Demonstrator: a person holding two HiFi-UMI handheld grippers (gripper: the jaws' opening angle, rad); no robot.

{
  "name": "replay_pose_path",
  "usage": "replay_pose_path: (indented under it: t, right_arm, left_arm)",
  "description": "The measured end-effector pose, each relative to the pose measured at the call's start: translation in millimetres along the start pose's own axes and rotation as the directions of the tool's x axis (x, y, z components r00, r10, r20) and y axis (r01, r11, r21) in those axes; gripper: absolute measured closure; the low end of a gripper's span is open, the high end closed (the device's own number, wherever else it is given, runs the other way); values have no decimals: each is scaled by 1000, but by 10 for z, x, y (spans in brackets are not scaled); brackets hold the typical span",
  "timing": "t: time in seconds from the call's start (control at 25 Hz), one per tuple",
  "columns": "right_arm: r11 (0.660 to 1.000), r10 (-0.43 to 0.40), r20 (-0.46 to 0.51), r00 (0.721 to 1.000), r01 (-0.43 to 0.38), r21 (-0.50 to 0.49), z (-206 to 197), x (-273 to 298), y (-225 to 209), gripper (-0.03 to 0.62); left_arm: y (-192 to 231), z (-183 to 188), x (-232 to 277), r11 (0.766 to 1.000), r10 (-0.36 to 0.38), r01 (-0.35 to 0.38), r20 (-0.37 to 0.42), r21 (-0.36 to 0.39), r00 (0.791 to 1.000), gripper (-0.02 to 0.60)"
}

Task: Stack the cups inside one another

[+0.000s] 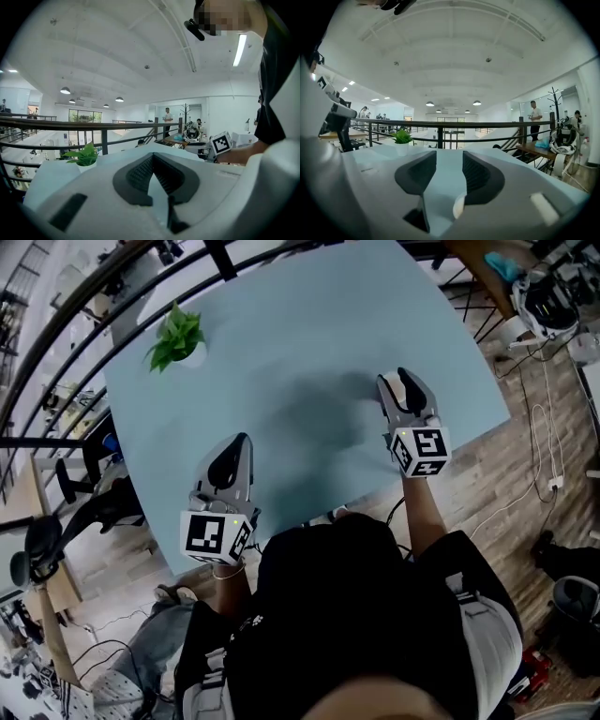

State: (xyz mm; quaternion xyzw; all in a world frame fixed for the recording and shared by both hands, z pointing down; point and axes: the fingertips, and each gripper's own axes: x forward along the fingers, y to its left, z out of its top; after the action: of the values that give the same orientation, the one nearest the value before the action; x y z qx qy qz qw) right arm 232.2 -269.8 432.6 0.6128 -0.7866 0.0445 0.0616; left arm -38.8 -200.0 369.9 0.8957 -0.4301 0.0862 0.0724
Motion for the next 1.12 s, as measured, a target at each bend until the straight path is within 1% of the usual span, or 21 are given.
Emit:
replay_pose_path:
  t: [0.08, 0.28, 0.36, 0.52, 0.72, 0.96, 1.12]
  right_arm:
    - [1000, 24, 32, 999, -24, -2, 126, -17, 125, 436]
    - [994, 106, 97, 990, -105, -19, 377, -28, 502, 552]
    - [990, 144, 113, 983, -143, -23, 441, -21, 664, 585]
    - [976, 216, 117, 969, -215, -22, 494, 1, 953, 585]
    - [962, 273, 110, 956, -273, -14, 473, 33, 1199, 585]
    - [952, 305, 105, 947, -304, -22, 492, 82, 1338, 585]
    - [948, 317, 95, 944, -317, -18, 492, 104, 1390, 585]
  left_arm:
    - [31, 11, -45, 1000, 6, -6, 13, -6, 1000, 597]
    - [148, -6, -189, 999, 39, -39, 35, -25, 999, 597]
    - [207, -26, -250, 998, 58, -56, 42, -37, 997, 597]
    - [292, -75, -352, 995, 83, -80, 41, -51, 996, 597]
    - [369, -107, -471, 993, 108, -106, 33, -52, 994, 597]
    - [477, -100, -578, 990, 134, -132, 36, -48, 990, 597]
    - [510, -110, -600, 990, 135, -133, 33, -47, 990, 597]
